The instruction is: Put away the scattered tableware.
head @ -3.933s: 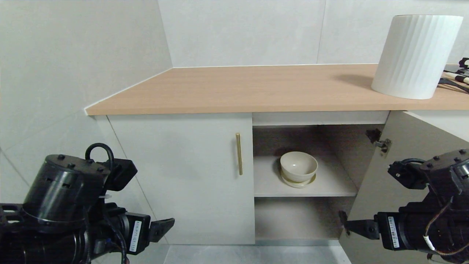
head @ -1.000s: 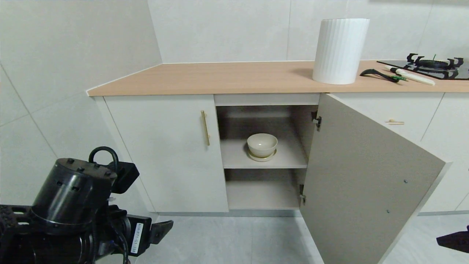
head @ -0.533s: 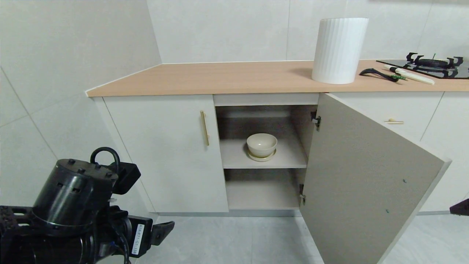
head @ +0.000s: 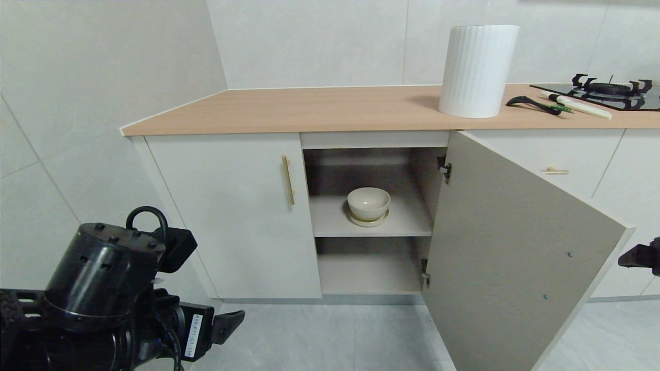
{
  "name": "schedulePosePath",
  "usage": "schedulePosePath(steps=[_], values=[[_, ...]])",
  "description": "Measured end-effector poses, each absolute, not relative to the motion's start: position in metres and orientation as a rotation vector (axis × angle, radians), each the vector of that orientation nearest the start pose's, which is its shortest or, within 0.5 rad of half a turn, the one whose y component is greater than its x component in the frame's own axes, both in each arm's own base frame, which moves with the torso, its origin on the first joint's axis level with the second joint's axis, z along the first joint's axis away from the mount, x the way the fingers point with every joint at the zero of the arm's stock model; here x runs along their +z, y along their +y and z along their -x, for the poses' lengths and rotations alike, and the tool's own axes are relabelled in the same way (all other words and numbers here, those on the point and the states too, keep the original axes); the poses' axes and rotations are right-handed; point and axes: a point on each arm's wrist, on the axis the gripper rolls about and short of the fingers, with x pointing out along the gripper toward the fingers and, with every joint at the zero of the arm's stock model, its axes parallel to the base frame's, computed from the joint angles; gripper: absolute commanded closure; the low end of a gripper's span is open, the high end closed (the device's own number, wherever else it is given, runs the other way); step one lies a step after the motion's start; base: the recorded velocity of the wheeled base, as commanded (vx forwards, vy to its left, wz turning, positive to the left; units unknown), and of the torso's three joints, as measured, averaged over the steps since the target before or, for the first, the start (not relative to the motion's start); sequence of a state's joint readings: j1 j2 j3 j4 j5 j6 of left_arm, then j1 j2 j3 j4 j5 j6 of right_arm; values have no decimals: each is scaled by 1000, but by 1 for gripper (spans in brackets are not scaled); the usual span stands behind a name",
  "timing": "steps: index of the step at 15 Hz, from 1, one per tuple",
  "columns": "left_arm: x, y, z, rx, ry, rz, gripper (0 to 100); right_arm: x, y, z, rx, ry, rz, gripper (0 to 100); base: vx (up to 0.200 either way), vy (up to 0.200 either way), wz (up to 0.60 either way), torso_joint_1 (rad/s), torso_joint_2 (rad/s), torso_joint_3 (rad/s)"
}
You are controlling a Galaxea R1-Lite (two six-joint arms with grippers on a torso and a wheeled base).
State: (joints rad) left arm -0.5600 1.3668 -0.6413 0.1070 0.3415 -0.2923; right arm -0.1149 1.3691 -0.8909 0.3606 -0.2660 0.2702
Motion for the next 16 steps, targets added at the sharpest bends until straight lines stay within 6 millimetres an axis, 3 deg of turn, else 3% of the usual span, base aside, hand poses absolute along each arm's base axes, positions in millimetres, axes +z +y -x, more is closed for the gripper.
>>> schedulePosePath(steps=[6,16], values=[[160,-94,-164,-93,768,-85,0,180,-18,-213,-426,833,-180,0,0,0,0,0,0,0],[161,-93,-163,-94,765,-74,0,157,48,-214,-219,869,-210,0,0,0,0,0,0,0]])
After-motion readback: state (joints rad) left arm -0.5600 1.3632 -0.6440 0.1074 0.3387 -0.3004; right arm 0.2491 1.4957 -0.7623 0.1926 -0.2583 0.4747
